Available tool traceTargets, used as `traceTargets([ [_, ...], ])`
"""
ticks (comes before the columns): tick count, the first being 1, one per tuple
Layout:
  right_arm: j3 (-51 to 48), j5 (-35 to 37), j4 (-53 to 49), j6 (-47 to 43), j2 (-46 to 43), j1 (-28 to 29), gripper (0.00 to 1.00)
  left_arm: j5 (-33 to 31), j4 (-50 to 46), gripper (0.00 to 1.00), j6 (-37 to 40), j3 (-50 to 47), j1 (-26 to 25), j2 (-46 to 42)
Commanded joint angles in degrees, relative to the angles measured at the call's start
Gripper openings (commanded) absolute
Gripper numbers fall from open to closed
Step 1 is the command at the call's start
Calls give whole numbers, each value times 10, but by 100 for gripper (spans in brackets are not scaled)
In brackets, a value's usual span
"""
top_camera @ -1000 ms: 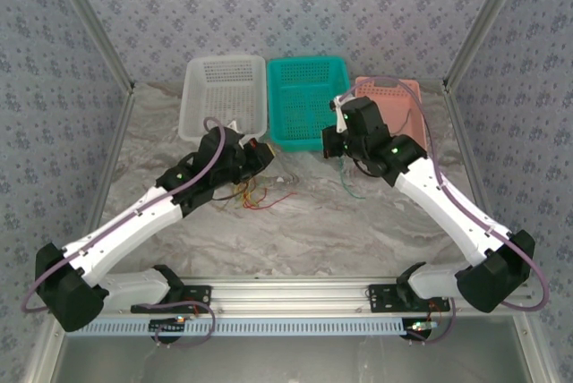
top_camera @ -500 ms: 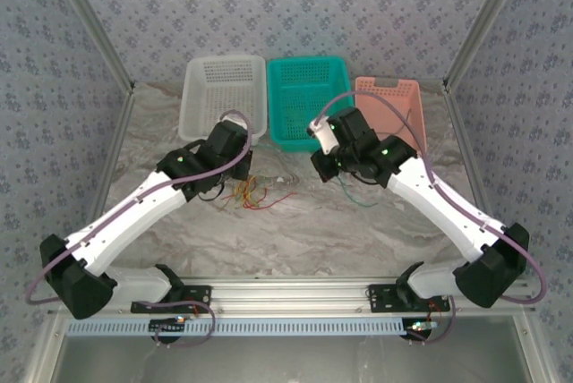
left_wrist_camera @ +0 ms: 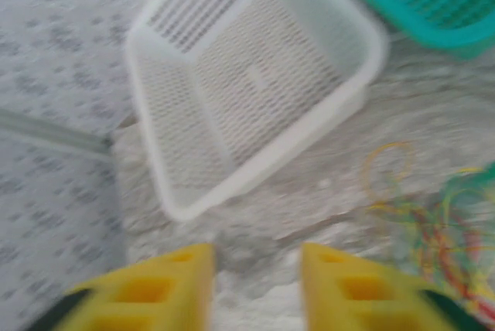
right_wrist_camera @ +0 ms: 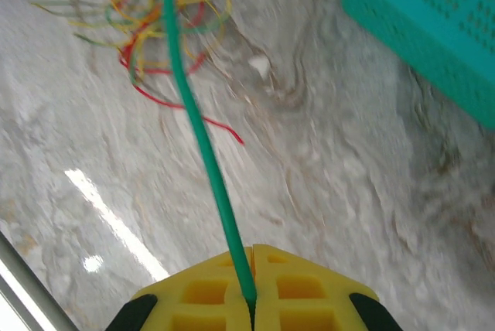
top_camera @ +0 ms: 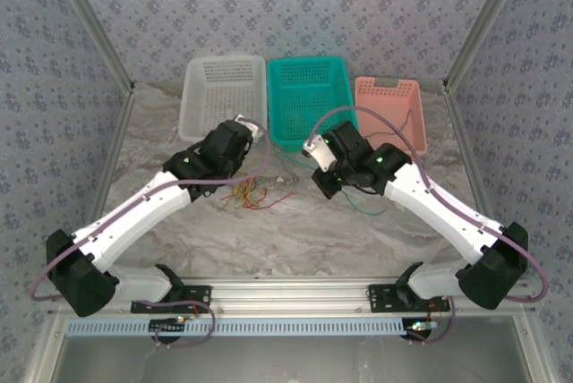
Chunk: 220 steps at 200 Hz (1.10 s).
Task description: Untangle the cables
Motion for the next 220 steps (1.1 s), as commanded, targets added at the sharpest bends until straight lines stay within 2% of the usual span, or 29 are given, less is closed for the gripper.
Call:
traceTargets([
  [1, -4, 12, -40, 35, -14, -22, 0, -64, -27, 54, -59, 26, 12, -53],
  [14, -2, 4, -14, 64, -17, -38, 0, -6, -75, 70, -181, 50, 11, -91],
  [28, -1, 0, 12, 96, -16, -51, 0, 87, -88, 73, -319, 51, 12, -138],
  [36, 0, 1, 24, 116, -14, -56, 0, 135, -80, 73, -391, 37, 12, -164],
  [66, -5, 44, 72, 161, -11, -48, 0, 224, -47, 65, -641, -43, 12, -241],
  [79, -18, 82, 100, 178, -16, -38, 0, 273, 43, 62, -752, -106, 9, -265],
  [92, -47, 110, 144, 197, -24, -29, 0, 291, 141, 60, -872, -176, -6, -276],
  [105, -61, 150, 174, 213, -29, -12, 0, 274, 204, 60, -958, -211, -37, -268],
  [136, -74, 277, 219, 227, -30, 55, 0, 180, 185, 72, -1131, -205, -119, -232],
  [152, -78, 318, 238, 229, -25, 80, 0, 141, 255, 72, -1189, -236, -151, -225],
  [179, -73, 348, 248, 239, -7, 107, 0, 132, 279, 75, -1257, -240, -163, -193],
  [196, -70, 352, 253, 243, 2, 122, 0, 127, 345, 75, -1292, -266, -162, -173],
  [220, -72, 364, 260, 247, 0, 147, 0, 117, 380, 81, -1322, -274, -145, -152],
])
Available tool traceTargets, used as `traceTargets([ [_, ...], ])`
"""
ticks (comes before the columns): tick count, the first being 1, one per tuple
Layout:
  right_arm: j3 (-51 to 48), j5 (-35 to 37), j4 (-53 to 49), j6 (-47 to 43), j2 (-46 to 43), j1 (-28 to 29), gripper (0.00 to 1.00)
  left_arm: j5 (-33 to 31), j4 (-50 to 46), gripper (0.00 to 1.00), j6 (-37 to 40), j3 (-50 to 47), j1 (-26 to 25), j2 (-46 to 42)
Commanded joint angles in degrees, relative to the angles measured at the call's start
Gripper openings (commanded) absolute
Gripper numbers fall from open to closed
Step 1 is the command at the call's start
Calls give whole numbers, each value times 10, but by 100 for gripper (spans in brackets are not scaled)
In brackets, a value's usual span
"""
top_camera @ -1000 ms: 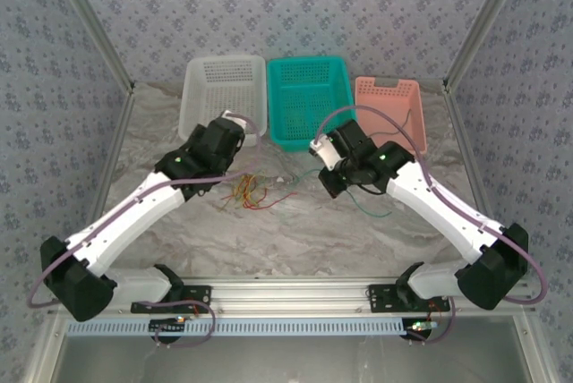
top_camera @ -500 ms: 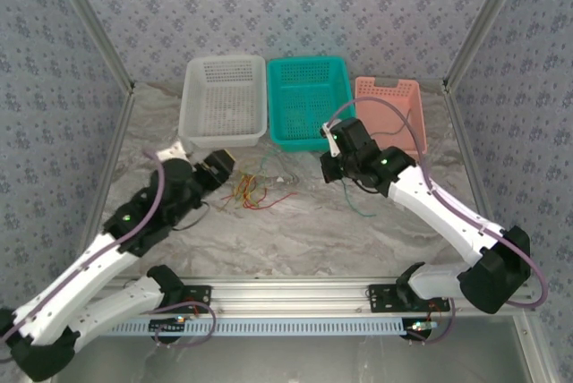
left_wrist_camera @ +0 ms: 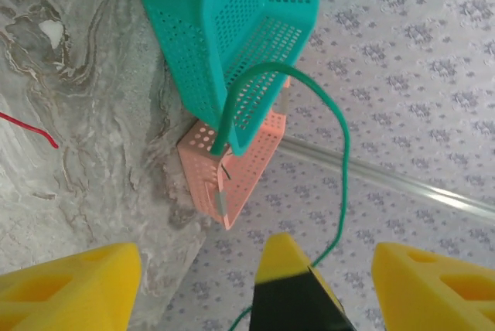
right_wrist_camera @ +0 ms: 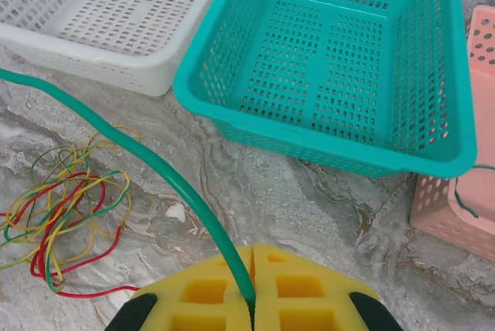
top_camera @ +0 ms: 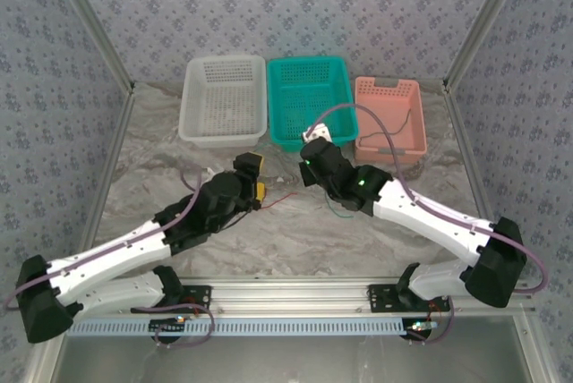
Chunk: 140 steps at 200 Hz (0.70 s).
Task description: Untangle the cables
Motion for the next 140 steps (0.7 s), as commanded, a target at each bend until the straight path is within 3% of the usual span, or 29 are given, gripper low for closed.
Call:
traceTargets([
  [1, 1, 42, 20, 17, 2, 24, 0, -27, 73, 81, -72, -10, 14, 18],
  [41, -18, 50, 36, 5, -2, 64, 0, -36, 74, 87, -79, 17, 45, 31],
  [77, -43, 42, 47, -24, -22, 97, 0, 17, 80, 83, -78, 6, 135, 28],
  [88, -53, 38, 51, -35, -34, 105, 0, 44, 87, 77, -61, 2, 171, 24],
  [107, -69, 30, 55, -49, -57, 112, 0, 114, 89, 57, -37, 2, 232, 25],
  [140, -71, 12, 46, -63, -76, 116, 0, 210, 50, 36, 31, 41, 298, 37],
])
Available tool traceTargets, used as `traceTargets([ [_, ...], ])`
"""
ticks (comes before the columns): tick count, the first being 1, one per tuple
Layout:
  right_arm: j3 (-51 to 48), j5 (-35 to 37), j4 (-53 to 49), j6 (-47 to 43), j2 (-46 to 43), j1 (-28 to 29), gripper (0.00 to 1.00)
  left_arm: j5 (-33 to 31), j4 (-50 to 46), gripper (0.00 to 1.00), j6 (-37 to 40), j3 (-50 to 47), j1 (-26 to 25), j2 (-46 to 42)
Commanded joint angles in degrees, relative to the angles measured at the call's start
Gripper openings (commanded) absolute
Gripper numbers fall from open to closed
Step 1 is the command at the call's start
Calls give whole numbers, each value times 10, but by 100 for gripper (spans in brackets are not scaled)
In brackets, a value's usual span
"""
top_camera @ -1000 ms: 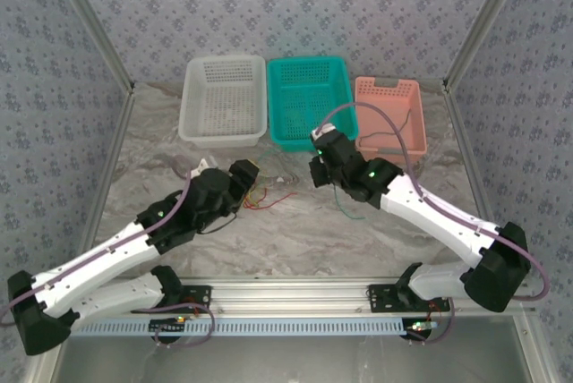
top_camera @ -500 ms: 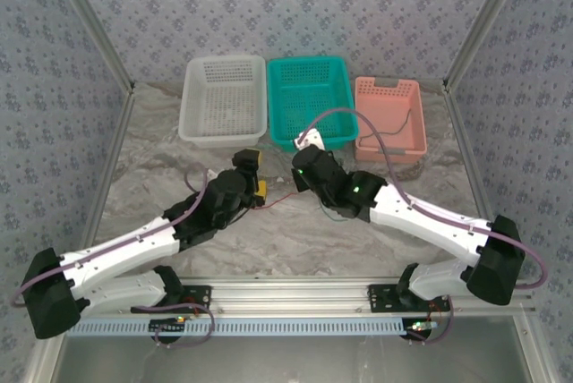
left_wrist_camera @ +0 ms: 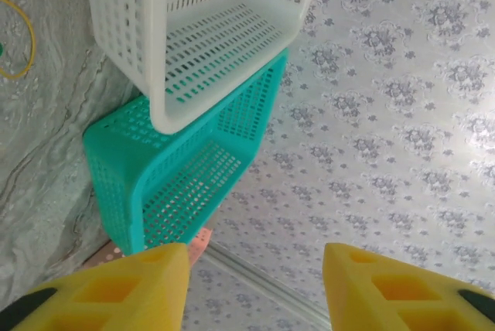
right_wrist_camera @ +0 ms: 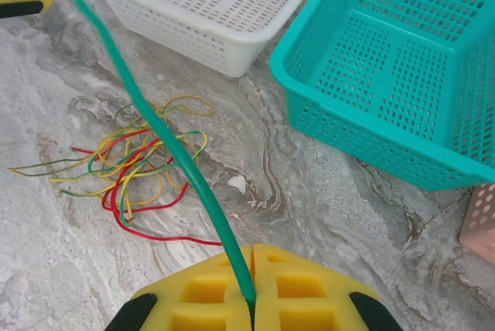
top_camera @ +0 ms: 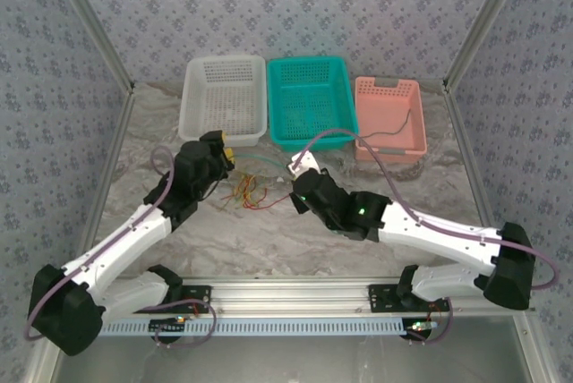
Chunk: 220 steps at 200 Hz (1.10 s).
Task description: Untangle the cables
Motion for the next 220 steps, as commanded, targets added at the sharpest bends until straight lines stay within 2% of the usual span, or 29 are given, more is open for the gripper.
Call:
traceTargets([
  [1, 2, -12, 3, -23, -17, 5, 0, 98, -11, 35, 59, 39, 30, 3],
  [17, 6, -17, 0, -26, -14, 7, 0, 135, 8, 23, 83, 53, 43, 21],
  [34, 9, -16, -1, -25, -8, 9, 0, 173, 13, 16, 109, 72, 49, 39],
  [48, 10, -12, -2, -24, -7, 10, 0, 188, 17, 0, 125, 78, 50, 44],
  [89, 6, -11, -7, -24, -16, 8, 0, 212, 3, 0, 167, 87, 79, 28],
  [108, 8, -7, -20, -22, -22, 3, 0, 249, -10, 0, 190, 100, 103, 26],
  [136, 10, 14, -37, 1, -31, -30, 0, 269, -109, 0, 263, 133, 111, 19],
  [157, 13, 38, -71, 61, -44, -85, 0, 264, -166, 16, 312, 132, 111, 1],
  [167, 8, 20, -77, 86, -57, -125, 0, 261, -173, 24, 335, 125, 106, -9],
  [197, 26, -88, -113, 157, -75, -311, 0, 262, -229, 48, 440, 149, 75, -13],
  [220, 75, -141, -154, 193, -27, -446, 0, 259, -257, 56, 505, 152, 41, -15],
])
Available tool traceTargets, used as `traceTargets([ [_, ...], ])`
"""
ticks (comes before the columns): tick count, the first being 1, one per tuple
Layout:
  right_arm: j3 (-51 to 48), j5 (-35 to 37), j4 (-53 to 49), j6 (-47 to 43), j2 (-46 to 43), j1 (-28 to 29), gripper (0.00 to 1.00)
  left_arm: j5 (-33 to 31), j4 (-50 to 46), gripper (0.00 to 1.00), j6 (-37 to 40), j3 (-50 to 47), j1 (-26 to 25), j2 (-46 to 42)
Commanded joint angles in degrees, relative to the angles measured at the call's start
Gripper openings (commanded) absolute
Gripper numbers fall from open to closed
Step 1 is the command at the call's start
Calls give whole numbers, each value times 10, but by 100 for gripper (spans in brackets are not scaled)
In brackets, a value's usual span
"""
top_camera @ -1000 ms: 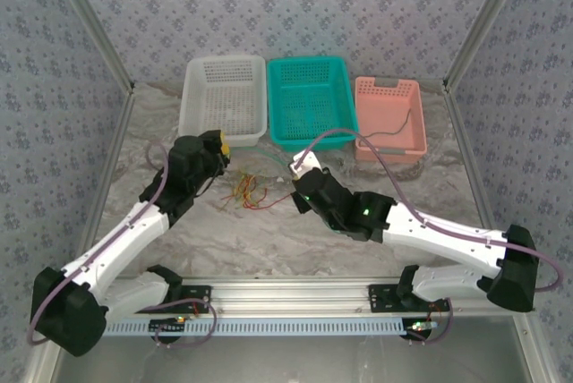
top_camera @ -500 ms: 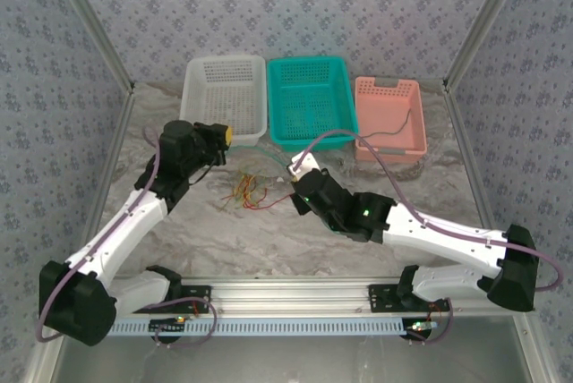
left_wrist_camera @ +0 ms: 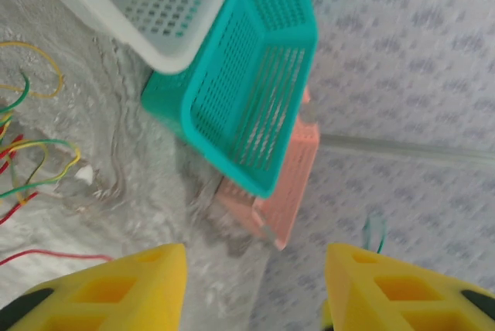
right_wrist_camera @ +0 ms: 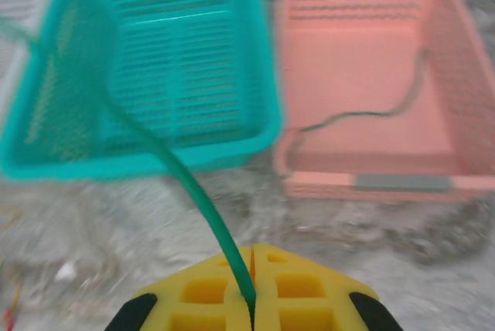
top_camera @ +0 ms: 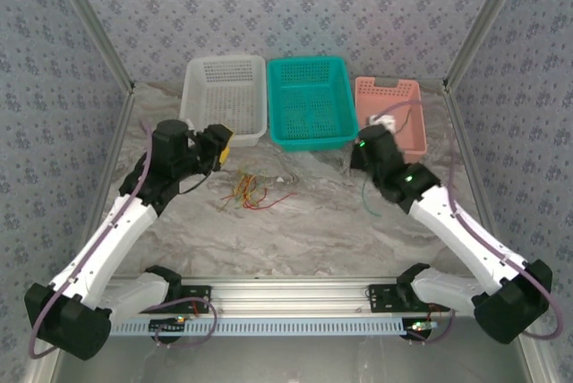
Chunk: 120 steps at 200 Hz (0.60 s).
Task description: Untangle the cables
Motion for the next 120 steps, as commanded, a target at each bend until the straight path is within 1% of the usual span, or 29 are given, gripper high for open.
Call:
traceTargets([
  [1, 55, -73, -58, 72, 35, -103, 0, 8, -54, 56, 113, 19, -29, -8],
  [20, 92, -129, -78, 86, 99, -196, 0, 3, -49, 65, 149, 2, -58, -24],
  [23, 113, -136, -79, 88, 110, -208, 0, 1, -50, 66, 154, -1, -63, -27],
  [42, 173, -171, -83, 84, 186, -268, 0, -25, -73, 69, 187, -15, -85, -52],
  [84, 335, -225, -106, 60, 370, -338, 0, -45, -111, 70, 214, -48, -90, -116],
  [103, 408, -251, -129, 50, 448, -353, 0, -42, -118, 70, 217, -54, -89, -130],
  [120, 476, -256, -163, 43, 512, -355, 0, -40, -124, 70, 220, -53, -91, -135],
])
